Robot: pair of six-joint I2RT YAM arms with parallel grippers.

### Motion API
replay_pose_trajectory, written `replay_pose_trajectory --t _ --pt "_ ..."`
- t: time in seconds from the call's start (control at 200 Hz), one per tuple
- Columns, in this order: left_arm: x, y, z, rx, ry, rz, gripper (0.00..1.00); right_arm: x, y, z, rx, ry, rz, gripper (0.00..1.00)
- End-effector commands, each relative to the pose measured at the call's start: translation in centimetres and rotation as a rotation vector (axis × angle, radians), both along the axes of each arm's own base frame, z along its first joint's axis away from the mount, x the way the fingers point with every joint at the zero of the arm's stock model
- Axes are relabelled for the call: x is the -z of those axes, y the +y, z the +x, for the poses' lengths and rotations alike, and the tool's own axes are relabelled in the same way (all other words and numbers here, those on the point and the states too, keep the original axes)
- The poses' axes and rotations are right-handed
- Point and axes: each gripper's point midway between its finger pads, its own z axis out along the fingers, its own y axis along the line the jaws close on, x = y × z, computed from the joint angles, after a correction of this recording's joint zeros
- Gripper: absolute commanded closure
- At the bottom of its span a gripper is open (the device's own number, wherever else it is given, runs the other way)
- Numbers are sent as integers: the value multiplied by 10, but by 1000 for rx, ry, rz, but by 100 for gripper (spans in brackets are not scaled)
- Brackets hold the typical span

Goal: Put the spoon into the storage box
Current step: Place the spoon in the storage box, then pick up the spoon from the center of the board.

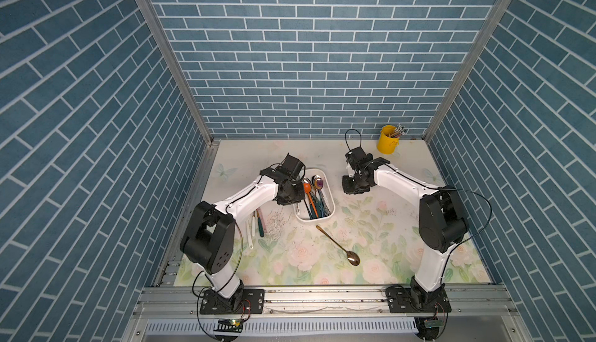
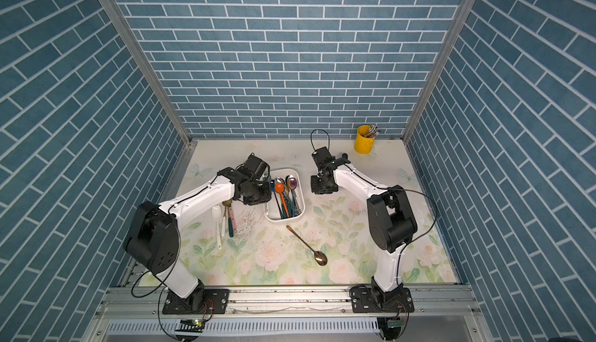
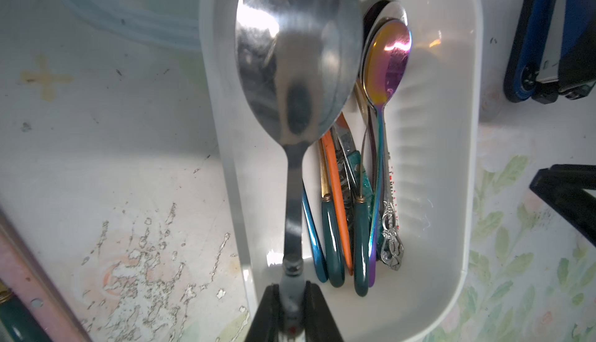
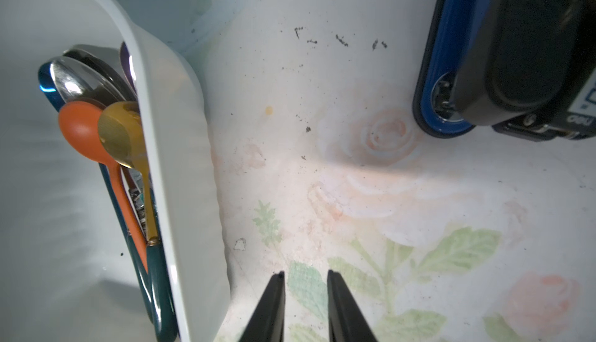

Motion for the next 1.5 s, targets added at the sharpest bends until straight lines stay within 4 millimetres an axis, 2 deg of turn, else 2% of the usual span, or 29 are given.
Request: replay_pose_trajectory --t 0.0,0.31,0.525,0.68,0.885,0.96,1.175,1.315,1.495 --pt "6 -10 1 13 7 -25 92 -3 -6 -3 40 7 -1 73" --pt "32 -10 3 10 56 8 91 -3 -4 -5 61 16 23 73" --pt "55 -10 -4 -2 115 10 91 2 -2 -11 81 38 57 73" --pt "58 -12 -4 -3 120 5 86 3 -4 -20 128 64 76 73" --pt "36 -10 5 -8 45 -1 64 12 -21 -46 261 133 79 72" --pt "28 -9 7 -3 17 -1 58 14 -24 -58 322 174 110 72" --pt "-6 -8 19 28 -102 -2 49 13 -16 -88 548 298 306 70" --pt "-27 2 22 48 -181 39 40 9 -25 -101 707 314 345 67" --pt "-34 18 20 73 -228 106 33 3 -27 -121 856 339 354 64"
